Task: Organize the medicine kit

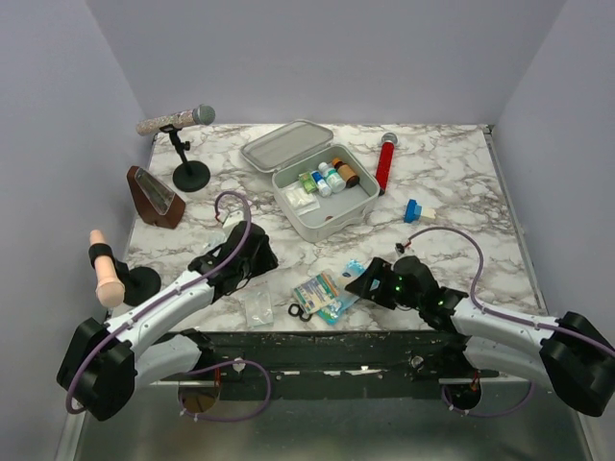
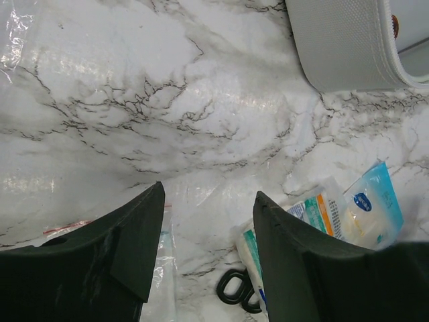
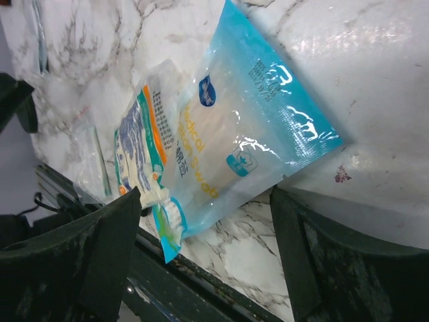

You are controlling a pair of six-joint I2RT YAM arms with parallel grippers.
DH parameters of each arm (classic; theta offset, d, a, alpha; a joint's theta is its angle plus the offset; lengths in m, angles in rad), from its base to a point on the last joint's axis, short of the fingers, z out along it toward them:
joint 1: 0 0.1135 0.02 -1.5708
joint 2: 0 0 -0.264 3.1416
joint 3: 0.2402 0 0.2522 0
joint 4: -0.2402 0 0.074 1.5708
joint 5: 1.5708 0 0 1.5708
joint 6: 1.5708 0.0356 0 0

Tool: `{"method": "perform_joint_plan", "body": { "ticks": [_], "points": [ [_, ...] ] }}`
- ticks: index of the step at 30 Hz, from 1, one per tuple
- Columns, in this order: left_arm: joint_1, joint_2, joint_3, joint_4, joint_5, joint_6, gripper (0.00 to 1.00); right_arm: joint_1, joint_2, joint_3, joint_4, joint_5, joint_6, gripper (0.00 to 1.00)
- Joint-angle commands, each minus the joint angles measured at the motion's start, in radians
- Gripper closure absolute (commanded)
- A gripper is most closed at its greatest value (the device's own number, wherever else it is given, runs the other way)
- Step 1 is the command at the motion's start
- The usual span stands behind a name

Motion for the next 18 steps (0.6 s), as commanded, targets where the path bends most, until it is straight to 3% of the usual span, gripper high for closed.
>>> {"method": "perform_joint_plan", "body": {
  "ticks": [1, 4, 11, 14, 18],
  "points": [
    [-0.003, -0.049, -0.02, 0.016, 0.009, -0.011, 0.34, -0.024, 0.045, -0.079, 0.162, -0.003, 0.169, 0.2],
    [-0.003, -0.064, -0.029, 0.01, 0.007, -0.012, 0.34, -0.033, 0.109, -0.066, 0.204, -0.007, 0.186, 0.3],
    [-0.003, -0.069, -0.038, 0.01, 0.002, -0.021, 0.34, -0.065, 0.255, -0.063, 0.334, -0.061, 0.197, 0.67],
    [-0.003, -0.07, -0.04, 0.011, -0.001, -0.023, 0.34, -0.066, 0.2, -0.053, 0.299, -0.047, 0.151, 0.8],
    [-0.003, -0.056, -0.038, 0.022, 0.001, -0.022, 0.34, -0.066, 0.007, 0.003, 0.088, 0.019, 0.047, 0.97]
  ]
}}
